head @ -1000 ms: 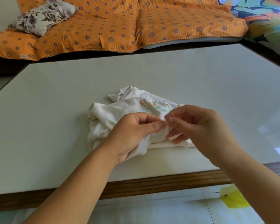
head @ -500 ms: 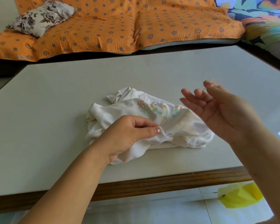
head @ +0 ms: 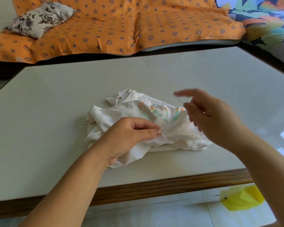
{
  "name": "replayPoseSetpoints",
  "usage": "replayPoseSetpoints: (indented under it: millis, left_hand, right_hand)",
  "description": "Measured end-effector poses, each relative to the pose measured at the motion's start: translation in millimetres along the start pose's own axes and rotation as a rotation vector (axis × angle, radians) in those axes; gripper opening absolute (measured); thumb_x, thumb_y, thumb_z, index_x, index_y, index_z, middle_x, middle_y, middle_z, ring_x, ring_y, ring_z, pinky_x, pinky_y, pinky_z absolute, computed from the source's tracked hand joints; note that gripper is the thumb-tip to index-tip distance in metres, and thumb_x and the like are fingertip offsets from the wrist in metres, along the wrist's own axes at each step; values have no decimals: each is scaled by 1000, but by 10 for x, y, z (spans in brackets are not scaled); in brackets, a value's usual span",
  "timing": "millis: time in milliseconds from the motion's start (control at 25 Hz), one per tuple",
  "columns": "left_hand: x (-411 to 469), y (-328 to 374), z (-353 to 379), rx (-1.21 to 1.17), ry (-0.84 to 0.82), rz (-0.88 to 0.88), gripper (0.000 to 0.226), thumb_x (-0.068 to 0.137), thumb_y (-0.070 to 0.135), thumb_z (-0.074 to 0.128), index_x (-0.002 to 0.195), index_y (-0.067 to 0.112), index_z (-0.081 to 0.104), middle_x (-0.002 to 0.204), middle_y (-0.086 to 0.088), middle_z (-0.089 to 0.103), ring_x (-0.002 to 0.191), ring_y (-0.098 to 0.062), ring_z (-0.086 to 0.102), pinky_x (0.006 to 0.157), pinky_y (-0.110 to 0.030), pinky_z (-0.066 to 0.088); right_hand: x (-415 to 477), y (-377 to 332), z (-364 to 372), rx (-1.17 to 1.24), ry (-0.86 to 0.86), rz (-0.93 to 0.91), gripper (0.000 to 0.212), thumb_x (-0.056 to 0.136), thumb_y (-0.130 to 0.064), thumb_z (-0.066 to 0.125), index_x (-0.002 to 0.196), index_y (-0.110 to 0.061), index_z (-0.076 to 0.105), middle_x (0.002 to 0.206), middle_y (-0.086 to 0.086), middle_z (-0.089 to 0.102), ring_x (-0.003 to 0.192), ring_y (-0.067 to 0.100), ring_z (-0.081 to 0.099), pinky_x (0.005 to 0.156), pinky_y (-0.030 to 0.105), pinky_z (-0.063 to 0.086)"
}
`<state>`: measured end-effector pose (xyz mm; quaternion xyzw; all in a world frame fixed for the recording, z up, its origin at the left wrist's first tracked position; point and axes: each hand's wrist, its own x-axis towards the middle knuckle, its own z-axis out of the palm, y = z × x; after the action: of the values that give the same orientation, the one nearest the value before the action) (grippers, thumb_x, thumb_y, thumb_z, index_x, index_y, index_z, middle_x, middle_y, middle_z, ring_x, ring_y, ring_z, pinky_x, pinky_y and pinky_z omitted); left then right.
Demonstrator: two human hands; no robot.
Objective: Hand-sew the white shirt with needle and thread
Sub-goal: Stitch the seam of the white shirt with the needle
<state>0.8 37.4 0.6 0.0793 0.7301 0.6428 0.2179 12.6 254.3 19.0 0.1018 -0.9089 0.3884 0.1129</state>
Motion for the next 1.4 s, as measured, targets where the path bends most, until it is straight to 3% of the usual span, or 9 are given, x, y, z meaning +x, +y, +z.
replayPoseSetpoints:
  millis: [120, 280, 480, 600, 680, 800, 920, 1120, 1400]
  left_hand:
    - [-3, 0, 6, 13, -3, 9, 20, 62, 31, 74, 80, 24, 81, 92, 4, 78, 92, -3, 70, 80, -11, 49]
    - [-14, 11, 5, 16, -21, 15, 22, 65, 30, 74, 84, 22, 80, 92, 3, 78, 93, -4, 70, 82, -14, 50]
    - [-17, 16, 3, 35, 6, 5, 21, 64, 31, 75, 83, 23, 80, 93, 5, 78, 93, -3, 70, 80, -10, 49]
    - [-20, 19, 1, 52, 10, -2, 8, 73, 24, 76, 80, 26, 80, 91, 7, 77, 92, 0, 69, 79, -8, 48]
    - [-20, 11, -5, 68, 10, -3, 9, 79, 19, 75, 81, 26, 80, 89, 8, 77, 90, 2, 68, 78, -8, 47]
    - [-21, 10, -6, 71, 11, -5, 10, 81, 16, 74, 84, 24, 79, 89, 8, 77, 90, 2, 68, 77, -8, 47]
    - [-19, 31, 8, 58, 5, -5, 8, 75, 22, 76, 81, 25, 79, 89, 8, 77, 89, 1, 69, 77, -8, 48]
    - [-19, 26, 5, 37, -11, 2, 19, 66, 28, 74, 83, 23, 79, 90, 5, 78, 90, -2, 70, 79, -11, 50]
    - [-15, 20, -1, 49, -4, -7, 12, 70, 26, 75, 81, 25, 80, 91, 5, 78, 92, -3, 70, 79, -11, 50]
  right_hand:
    - [-34, -57, 67, -93, -196, -38, 37, 100, -14, 40, 100, -44, 61, 86, -18, 54, 79, 1, 54, 68, 14, 40]
    - [-83, -56, 120, -124, -302, -111, 24, 94, -20, 52, 103, -36, 68, 84, -17, 48, 77, -1, 52, 66, 9, 37]
    - [-39, -29, 98, -56, -6, -32, 15, 87, -14, 65, 79, -24, 74, 75, -7, 56, 65, 3, 51, 60, 9, 37]
    - [40, 43, 13, -63, 246, 132, 18, 88, -12, 61, 79, -22, 74, 77, -7, 60, 66, 0, 52, 59, 5, 36]
    - [88, 115, -31, -116, 293, 230, 17, 91, -16, 59, 84, -16, 75, 80, -9, 59, 70, 2, 53, 59, 3, 35]
    - [88, 167, -15, -227, 147, 257, 21, 95, -22, 54, 90, -13, 72, 84, -6, 54, 79, 13, 54, 63, 18, 32]
    - [18, 27, -12, -175, 98, 113, 25, 97, -16, 50, 111, -22, 70, 88, -13, 50, 73, 0, 51, 65, 8, 34]
    - [-98, -102, 56, -83, -267, -40, 26, 90, -16, 58, 104, -33, 72, 80, -11, 51, 70, 1, 52, 65, 9, 37]
    - [-37, -37, 107, -81, -44, 13, 15, 86, -15, 64, 80, -23, 76, 74, -7, 57, 64, 4, 51, 58, 10, 35]
